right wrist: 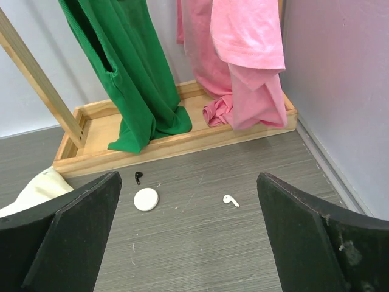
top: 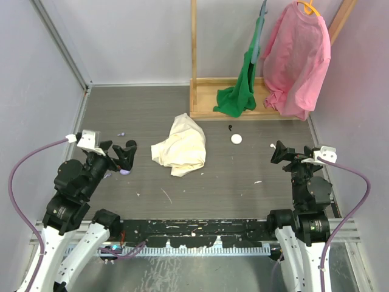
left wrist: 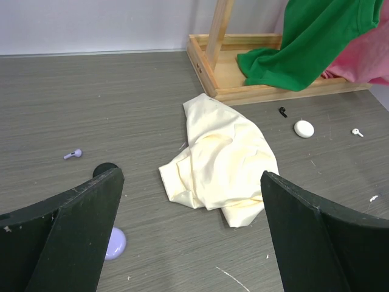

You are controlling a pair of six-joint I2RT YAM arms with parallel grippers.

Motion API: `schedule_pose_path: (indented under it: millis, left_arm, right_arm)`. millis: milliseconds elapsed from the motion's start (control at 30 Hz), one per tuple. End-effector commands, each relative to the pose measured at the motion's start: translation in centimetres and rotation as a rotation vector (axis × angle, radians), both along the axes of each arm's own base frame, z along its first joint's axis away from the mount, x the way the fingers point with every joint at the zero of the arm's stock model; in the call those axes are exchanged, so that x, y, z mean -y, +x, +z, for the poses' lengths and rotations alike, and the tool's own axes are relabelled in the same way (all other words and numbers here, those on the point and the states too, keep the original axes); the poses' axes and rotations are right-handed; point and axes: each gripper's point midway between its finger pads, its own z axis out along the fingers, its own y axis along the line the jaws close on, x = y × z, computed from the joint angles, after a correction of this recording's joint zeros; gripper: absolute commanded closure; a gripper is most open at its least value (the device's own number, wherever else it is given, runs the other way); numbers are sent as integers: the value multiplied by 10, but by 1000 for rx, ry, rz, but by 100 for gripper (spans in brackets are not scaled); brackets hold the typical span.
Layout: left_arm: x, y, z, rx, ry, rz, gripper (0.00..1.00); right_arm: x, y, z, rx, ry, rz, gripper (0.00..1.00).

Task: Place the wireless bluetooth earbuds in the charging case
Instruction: Move the distractor to the center of the board.

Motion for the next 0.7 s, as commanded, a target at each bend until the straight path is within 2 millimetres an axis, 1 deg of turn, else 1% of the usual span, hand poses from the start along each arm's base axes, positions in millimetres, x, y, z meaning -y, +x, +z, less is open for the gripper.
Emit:
schedule_pose_path:
  millis: [0, 100, 300, 500, 600, 667]
  left_arm:
    - [4, 2, 16, 68, -5, -22, 2]
    - [4, 4, 14, 59, 0, -18, 2]
    - [10, 5, 13, 31, -6, -44, 2]
    - [20, 6, 8, -57, -22, -84, 2]
    - [30, 9, 5, -116, -44, -116, 2]
    - [42, 13, 0, -173, -67, -159, 2]
  right_arm:
    - [5, -2, 22, 69, -5, -26, 0]
    - [5, -2, 22, 71, -2, -28, 0]
    - [5, 0, 18, 56, 2, -27, 0]
    - [5, 1, 17, 50, 5, -27, 0]
    - [5, 2, 15, 41, 8, -27, 0]
    - [4, 3, 13, 30, 12, -26, 0]
